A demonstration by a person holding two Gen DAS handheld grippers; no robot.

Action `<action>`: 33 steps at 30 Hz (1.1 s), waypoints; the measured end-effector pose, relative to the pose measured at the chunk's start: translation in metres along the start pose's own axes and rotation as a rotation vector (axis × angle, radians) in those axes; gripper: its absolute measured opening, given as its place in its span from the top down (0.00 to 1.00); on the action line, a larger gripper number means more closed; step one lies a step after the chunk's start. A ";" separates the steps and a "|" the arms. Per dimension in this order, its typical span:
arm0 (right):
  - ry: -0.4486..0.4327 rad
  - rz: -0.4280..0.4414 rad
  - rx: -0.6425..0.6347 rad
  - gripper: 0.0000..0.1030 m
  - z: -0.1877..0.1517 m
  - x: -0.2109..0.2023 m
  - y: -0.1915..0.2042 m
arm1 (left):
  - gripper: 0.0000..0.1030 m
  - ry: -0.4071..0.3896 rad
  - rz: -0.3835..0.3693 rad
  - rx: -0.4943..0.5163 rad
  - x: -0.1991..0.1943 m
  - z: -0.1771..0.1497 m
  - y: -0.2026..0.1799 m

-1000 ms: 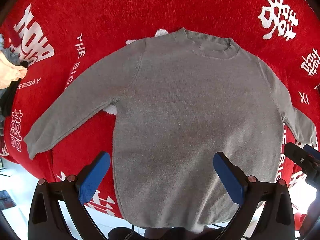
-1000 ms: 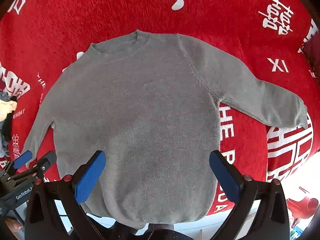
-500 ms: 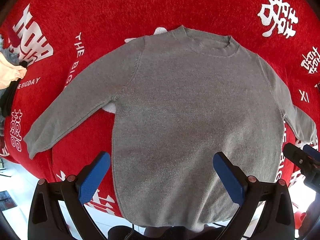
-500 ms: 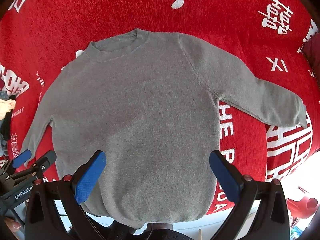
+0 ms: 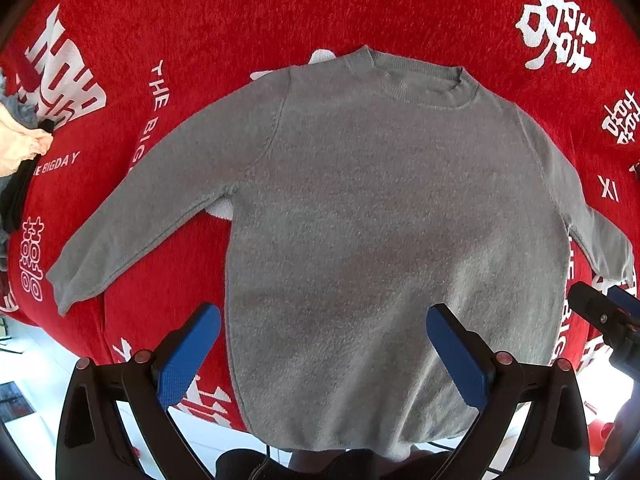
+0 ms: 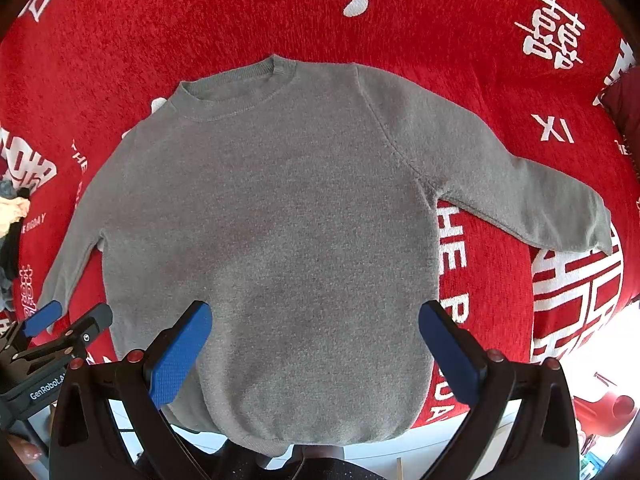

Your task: Fold small clothes

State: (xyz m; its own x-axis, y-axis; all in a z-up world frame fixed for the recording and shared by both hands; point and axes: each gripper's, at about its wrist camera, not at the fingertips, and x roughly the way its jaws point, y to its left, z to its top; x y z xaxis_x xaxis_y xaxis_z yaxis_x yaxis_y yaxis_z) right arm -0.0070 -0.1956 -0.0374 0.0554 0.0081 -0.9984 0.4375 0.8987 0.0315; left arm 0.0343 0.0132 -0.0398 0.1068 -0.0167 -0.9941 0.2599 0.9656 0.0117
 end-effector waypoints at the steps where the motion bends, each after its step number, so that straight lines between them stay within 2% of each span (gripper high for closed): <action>1: 0.000 -0.001 0.000 0.00 0.000 0.000 0.000 | 0.00 0.000 0.000 0.000 0.000 -0.001 0.001; 33: 0.005 -0.019 -0.013 0.00 -0.002 0.003 0.012 | 0.00 0.013 -0.005 -0.009 0.006 -0.005 0.014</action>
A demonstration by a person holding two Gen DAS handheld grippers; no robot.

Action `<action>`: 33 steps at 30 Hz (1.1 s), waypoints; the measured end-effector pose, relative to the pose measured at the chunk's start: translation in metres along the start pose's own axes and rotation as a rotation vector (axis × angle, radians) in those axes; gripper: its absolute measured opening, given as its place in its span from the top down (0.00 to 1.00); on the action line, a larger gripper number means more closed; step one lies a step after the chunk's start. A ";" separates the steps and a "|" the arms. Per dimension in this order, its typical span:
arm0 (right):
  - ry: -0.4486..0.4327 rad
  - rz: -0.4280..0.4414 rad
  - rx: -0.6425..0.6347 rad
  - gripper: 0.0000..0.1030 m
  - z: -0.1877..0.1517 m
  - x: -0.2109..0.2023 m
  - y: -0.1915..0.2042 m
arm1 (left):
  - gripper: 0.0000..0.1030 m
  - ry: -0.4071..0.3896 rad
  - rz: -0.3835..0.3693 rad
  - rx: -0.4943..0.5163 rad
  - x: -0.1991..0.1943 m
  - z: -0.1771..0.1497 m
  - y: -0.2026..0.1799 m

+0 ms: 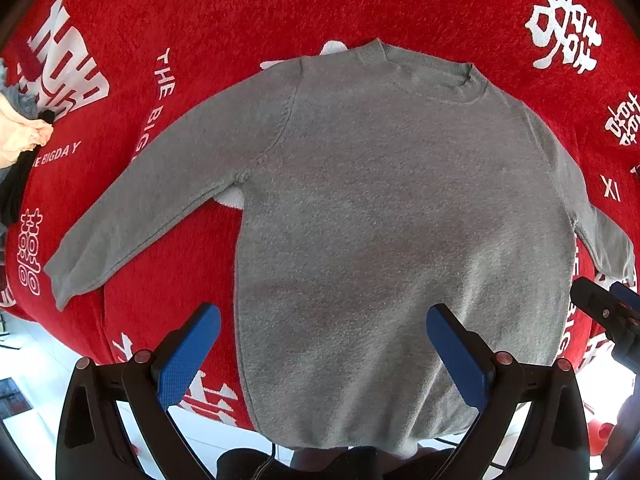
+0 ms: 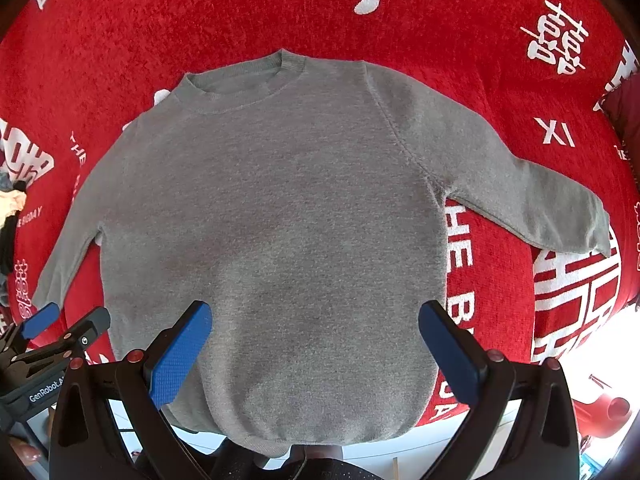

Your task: Fold small clothes

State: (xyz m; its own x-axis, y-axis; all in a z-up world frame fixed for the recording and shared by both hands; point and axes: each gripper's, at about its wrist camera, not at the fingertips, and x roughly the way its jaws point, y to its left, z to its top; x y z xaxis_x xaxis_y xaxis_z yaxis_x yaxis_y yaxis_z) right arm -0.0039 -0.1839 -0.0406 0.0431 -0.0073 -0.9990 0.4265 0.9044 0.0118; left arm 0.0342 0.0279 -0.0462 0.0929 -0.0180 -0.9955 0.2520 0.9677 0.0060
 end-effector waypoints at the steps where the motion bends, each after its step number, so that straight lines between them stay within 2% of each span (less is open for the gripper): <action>1: 0.000 0.000 -0.001 0.00 0.000 0.000 0.000 | 0.00 0.001 0.000 0.000 0.000 0.000 0.000; 19: 0.006 -0.009 -0.019 0.00 -0.001 0.003 0.005 | 0.00 0.004 -0.012 -0.017 0.003 -0.001 0.007; 27: 0.006 -0.007 -0.026 0.00 0.000 0.004 0.008 | 0.00 0.003 0.004 -0.026 0.005 -0.001 0.010; 33: 0.006 -0.009 -0.024 0.00 -0.001 0.005 0.010 | 0.00 0.015 -0.023 -0.022 0.007 -0.001 0.013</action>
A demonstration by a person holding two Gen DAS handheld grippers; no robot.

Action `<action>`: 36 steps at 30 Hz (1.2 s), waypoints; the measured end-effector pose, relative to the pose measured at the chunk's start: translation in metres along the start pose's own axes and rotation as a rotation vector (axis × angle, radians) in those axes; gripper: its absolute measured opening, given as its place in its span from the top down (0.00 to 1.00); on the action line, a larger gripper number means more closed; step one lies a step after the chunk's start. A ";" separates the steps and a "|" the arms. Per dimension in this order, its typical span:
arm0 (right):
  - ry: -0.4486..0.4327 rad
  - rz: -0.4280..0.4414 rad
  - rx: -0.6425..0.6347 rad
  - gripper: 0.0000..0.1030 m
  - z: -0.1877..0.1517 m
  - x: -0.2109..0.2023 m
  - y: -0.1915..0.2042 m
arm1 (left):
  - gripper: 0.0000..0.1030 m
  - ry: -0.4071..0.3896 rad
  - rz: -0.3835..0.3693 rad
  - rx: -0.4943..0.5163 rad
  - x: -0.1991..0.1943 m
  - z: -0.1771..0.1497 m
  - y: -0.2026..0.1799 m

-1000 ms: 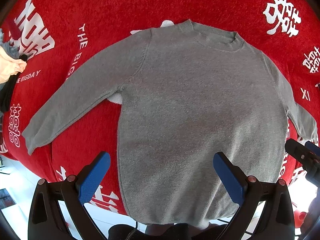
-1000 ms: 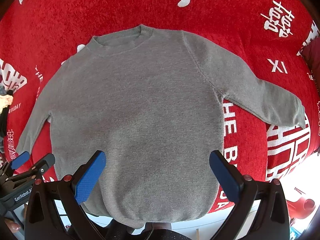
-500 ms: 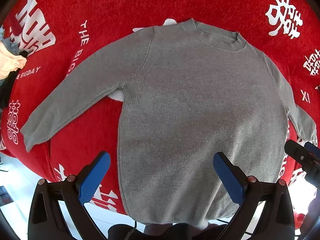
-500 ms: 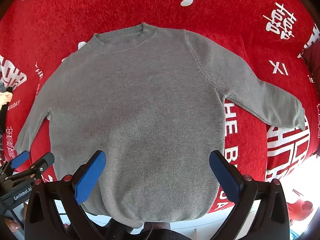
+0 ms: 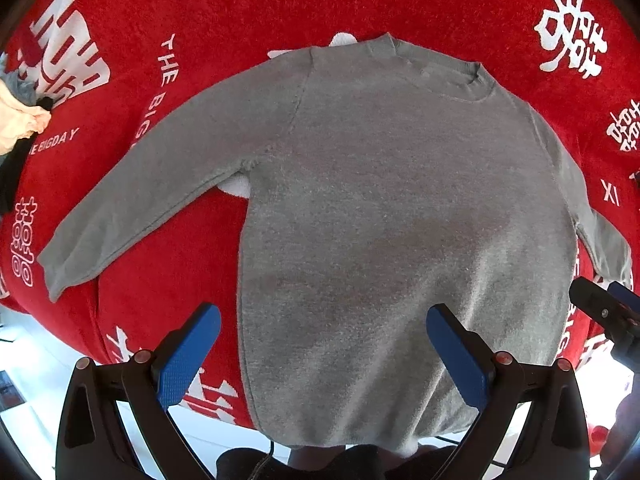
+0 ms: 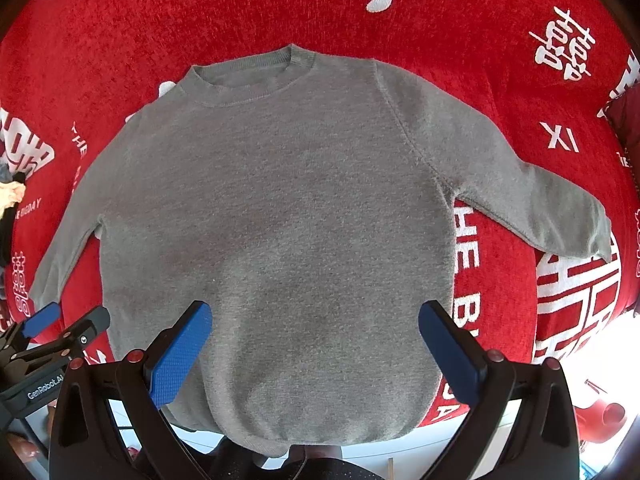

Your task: Fold small clothes

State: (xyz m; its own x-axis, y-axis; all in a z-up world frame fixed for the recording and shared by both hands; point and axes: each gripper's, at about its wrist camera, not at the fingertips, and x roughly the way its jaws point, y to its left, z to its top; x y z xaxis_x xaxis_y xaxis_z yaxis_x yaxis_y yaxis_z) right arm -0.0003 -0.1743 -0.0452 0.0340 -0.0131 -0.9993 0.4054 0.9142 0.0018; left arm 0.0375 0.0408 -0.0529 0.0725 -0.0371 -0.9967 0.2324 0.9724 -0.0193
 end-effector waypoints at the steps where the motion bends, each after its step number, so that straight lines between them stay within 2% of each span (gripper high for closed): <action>1: 0.001 -0.001 0.000 0.00 0.000 0.000 0.000 | 0.00 -0.002 -0.002 -0.001 0.000 0.000 0.000; 5: 0.001 0.000 0.000 0.00 -0.001 0.001 0.001 | 0.00 0.004 -0.027 -0.016 0.000 0.000 0.002; 22: 0.001 -0.006 -0.020 0.00 0.000 0.003 0.010 | 0.00 -0.007 -0.049 -0.024 0.000 -0.001 0.008; 29: 0.003 0.002 -0.037 0.00 0.002 0.004 0.016 | 0.00 -0.023 -0.159 -0.081 -0.002 0.002 0.019; 36: 0.007 0.019 -0.064 0.00 0.004 0.008 0.025 | 0.00 -0.057 -0.280 -0.226 0.003 0.004 0.056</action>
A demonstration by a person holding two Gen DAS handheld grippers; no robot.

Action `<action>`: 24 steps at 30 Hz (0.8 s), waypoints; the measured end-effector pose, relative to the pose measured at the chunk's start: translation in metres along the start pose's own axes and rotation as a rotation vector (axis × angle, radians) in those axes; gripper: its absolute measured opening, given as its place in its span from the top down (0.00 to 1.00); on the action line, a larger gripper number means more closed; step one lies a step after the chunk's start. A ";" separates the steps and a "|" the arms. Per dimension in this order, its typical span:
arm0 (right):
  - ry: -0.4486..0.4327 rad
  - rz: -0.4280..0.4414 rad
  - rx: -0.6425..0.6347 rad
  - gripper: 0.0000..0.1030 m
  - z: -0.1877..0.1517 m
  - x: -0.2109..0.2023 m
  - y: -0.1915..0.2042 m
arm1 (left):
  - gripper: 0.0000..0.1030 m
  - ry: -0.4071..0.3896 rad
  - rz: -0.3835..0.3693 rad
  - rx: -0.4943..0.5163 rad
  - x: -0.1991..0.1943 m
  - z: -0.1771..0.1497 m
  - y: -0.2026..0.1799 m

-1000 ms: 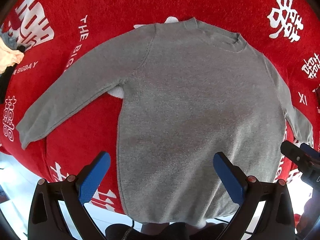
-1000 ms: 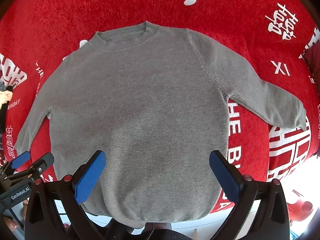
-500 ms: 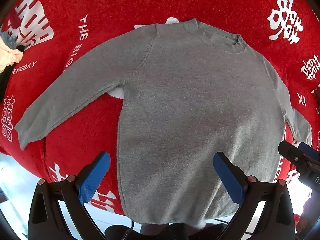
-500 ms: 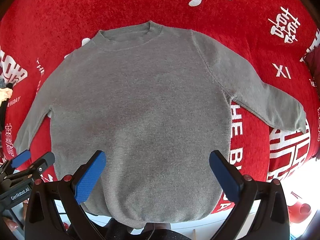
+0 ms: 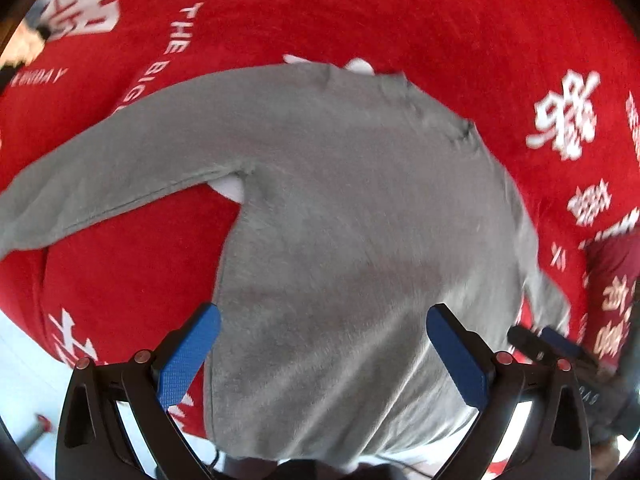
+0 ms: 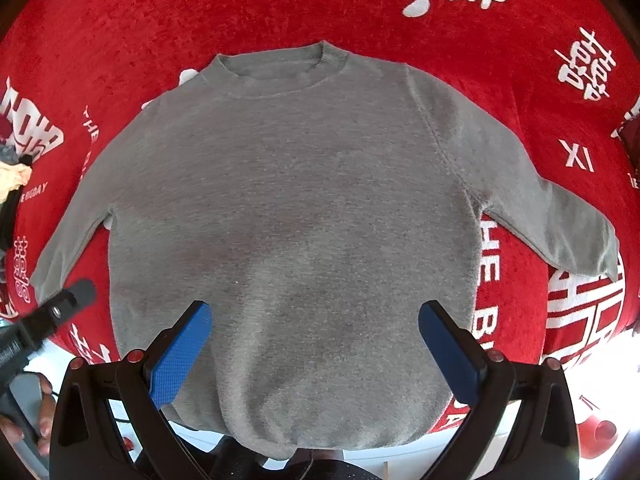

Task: Fold small clothes
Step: 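Lower the left tool and grasp the sweater sleeve nearest it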

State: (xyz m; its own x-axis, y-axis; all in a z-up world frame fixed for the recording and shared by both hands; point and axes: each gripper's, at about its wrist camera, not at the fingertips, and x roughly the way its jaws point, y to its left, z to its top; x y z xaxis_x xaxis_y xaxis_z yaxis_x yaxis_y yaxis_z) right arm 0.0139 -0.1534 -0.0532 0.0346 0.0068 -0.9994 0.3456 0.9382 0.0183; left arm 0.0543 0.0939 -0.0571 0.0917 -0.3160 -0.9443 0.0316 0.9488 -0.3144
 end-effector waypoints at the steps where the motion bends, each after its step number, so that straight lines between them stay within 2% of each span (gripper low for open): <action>1: 0.000 0.005 -0.003 0.00 0.000 0.001 0.001 | 0.00 -0.015 -0.016 -0.029 -0.002 0.002 0.010; 4: -0.002 0.030 -0.022 0.00 0.002 0.003 0.008 | 0.00 -0.072 -0.065 -0.111 -0.006 0.009 0.045; 7: -0.001 0.051 -0.052 0.00 0.003 0.007 0.018 | 0.00 -0.140 -0.064 -0.196 -0.012 0.015 0.091; 11: 0.004 0.079 -0.102 0.00 0.004 0.016 0.035 | 0.00 -0.251 -0.082 -0.412 -0.019 0.014 0.181; 16: 0.025 0.099 -0.177 0.00 0.002 0.035 0.064 | 0.00 -0.320 -0.120 -0.653 -0.008 -0.003 0.270; 20: 0.047 0.102 -0.226 0.00 0.001 0.048 0.084 | 0.00 -0.352 -0.194 -0.747 0.007 -0.013 0.303; 21: 0.053 0.103 -0.240 0.00 0.001 0.052 0.090 | 0.00 -0.356 -0.216 -0.758 0.013 -0.014 0.307; 24: 0.064 0.106 -0.272 0.00 0.001 0.058 0.105 | 0.00 -0.397 -0.218 -0.742 0.018 -0.010 0.310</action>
State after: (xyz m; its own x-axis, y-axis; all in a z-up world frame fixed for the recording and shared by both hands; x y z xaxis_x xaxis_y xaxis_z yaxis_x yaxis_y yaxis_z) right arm 0.0531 -0.0548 -0.1096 -0.0050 0.1236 -0.9923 0.0785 0.9893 0.1229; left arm 0.0555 0.3823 -0.1723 0.5040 -0.3368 -0.7953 -0.5557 0.5785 -0.5972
